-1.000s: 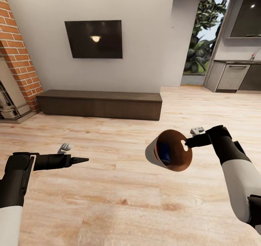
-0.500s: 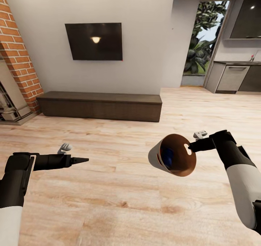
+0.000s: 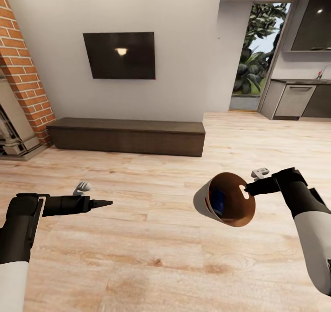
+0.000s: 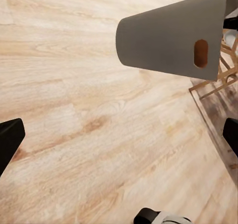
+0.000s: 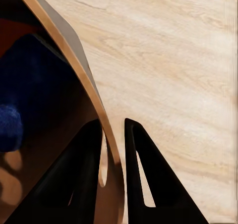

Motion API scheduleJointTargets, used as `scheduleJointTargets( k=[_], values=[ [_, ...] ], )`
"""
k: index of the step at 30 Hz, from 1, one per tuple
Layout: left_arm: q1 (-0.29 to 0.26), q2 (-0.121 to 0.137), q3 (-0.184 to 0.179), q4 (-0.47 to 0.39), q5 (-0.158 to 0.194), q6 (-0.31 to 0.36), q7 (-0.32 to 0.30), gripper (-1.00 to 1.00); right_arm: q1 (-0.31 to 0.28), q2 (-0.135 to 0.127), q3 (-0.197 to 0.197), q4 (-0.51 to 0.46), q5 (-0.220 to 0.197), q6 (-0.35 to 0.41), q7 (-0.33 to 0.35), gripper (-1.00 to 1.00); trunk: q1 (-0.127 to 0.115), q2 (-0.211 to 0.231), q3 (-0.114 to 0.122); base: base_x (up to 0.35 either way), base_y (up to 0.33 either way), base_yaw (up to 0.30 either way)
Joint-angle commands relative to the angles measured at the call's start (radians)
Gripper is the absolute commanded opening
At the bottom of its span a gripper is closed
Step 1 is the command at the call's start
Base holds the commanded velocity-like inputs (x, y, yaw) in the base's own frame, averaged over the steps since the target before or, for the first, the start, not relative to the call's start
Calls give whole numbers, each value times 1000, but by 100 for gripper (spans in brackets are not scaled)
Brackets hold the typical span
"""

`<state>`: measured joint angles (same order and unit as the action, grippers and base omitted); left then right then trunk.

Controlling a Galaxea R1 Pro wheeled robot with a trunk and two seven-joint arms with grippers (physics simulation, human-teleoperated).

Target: Put the three can of soda from the living room inside the tash can in the kitchen.

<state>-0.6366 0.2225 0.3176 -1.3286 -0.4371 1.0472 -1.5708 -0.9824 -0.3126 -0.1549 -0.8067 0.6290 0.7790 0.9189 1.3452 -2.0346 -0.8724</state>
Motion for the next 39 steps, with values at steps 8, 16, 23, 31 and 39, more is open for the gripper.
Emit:
scheduleJointTargets(
  k=[8,16,23,31,39],
  values=[
    [1,-1,0,1,-2,0,3,100,17,-7,-65,-1,-14,-72,36,-100,-31,56,25,0,0,0],
    [1,-2,0,2,-3,0,6,100,26,-5,-70,-1,-14,-80,37,-100,-61,112,50,0,0,0],
    [1,-4,0,2,-5,0,9,100,45,-5,-72,-1,-13,-81,34,-100,-88,161,72,0,0,0],
    [1,-6,-1,2,-5,0,9,100,54,-6,-74,-6,-13,-86,33,-100,-119,217,97,0,0,0],
    [1,-9,-1,2,-8,0,12,100,86,-1,-165,-13,-13,-220,21,-100,-150,273,122,0,0,0]
  ],
)
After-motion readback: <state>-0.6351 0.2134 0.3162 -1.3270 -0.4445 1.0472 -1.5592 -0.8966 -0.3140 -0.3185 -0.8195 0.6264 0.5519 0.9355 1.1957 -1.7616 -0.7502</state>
